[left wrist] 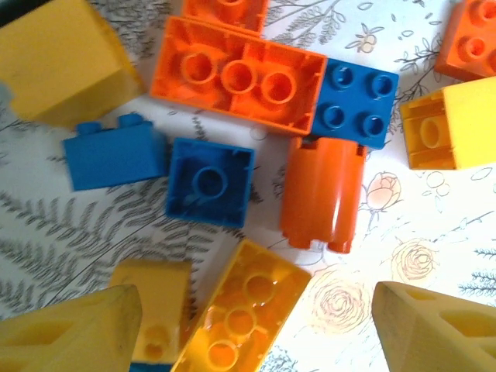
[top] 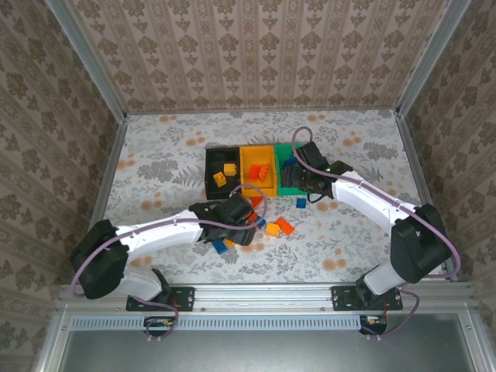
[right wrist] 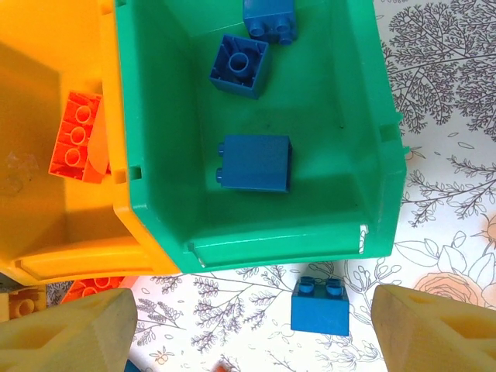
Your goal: Sort the legos into containers by color
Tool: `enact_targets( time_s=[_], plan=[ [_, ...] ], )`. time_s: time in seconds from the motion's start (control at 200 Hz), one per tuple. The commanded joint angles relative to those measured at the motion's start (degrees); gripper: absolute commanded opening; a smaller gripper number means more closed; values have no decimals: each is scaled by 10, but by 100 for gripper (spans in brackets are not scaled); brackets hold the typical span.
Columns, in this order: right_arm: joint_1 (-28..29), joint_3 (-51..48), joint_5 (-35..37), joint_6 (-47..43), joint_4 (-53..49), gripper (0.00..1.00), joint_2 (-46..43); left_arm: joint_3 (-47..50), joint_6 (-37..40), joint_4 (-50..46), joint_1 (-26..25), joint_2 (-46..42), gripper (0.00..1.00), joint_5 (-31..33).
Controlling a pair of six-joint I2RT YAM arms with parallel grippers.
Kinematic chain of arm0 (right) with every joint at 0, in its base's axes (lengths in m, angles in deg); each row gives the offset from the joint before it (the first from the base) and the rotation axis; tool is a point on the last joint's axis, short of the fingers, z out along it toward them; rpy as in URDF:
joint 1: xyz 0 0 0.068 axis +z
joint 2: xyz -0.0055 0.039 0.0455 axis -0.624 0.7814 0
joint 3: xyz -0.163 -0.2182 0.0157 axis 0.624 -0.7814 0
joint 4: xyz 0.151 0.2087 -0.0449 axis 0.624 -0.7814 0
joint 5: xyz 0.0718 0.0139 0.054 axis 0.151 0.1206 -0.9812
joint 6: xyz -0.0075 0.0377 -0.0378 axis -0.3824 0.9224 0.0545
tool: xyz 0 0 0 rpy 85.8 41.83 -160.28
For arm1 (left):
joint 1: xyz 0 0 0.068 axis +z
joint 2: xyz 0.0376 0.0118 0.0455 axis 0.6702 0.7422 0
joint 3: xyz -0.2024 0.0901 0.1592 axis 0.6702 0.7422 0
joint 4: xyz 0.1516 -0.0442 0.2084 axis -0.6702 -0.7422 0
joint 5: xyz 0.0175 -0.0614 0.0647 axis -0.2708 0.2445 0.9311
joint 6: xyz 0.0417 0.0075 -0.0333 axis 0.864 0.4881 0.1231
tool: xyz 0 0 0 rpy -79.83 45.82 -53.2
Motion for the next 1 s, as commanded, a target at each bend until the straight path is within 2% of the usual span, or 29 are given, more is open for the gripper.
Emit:
enact_targets(
  time_s=[0.0, 0.225, 0.39, 0.585, 0.725, 0.995],
  plan=[
    [-3, -10, 7, 8, 6, 80, -20, -16, 36, -12, -5, 33, 77, 5],
    [-8, -13, 7, 5, 6, 81, -30, -12, 45, -13, -10, 64, 72, 14],
    [-11, -11, 8, 4, 6, 80, -35, -9, 47, -8, -16, 82, 64, 9],
    [-17, -10, 8, 3, 7, 81, -40, -10, 41, -21, -40, 102, 54, 16],
    [-19, -10, 7, 3, 8, 81, -39, -17, 36, -39, -65, 113, 53, 33],
    [-24, -10, 7, 5, 7, 81, -45, -31, 30, -66, -79, 84, 36, 71]
  ],
)
